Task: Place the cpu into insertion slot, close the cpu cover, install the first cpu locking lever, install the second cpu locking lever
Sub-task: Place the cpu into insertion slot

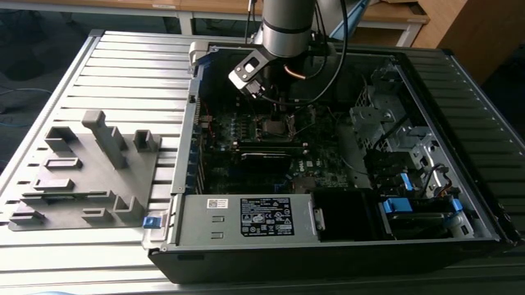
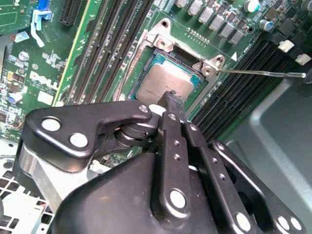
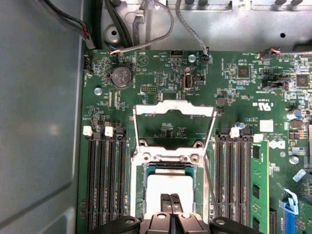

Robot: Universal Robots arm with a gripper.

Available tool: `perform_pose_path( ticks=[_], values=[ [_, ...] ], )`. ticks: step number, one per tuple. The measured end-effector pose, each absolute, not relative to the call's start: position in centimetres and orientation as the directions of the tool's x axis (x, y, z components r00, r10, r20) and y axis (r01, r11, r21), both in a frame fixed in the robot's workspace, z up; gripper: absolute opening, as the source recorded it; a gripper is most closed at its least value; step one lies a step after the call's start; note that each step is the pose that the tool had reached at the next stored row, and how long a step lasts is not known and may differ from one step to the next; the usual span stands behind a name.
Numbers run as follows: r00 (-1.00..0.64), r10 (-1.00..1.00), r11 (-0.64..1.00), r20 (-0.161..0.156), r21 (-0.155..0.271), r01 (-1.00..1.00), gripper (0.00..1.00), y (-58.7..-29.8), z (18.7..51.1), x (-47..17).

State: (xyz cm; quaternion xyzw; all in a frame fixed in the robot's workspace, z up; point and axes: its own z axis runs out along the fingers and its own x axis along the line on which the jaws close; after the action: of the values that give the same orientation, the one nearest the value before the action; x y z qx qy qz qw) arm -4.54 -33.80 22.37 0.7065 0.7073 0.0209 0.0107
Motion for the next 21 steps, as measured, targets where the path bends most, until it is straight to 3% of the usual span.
perform_pose_path(
  ticks=[21],
  values=[
    [-0.001,1.0,0.001,0.014,0.045,0.999,0.11,-33.8,23.23,-4.54]
  ],
)
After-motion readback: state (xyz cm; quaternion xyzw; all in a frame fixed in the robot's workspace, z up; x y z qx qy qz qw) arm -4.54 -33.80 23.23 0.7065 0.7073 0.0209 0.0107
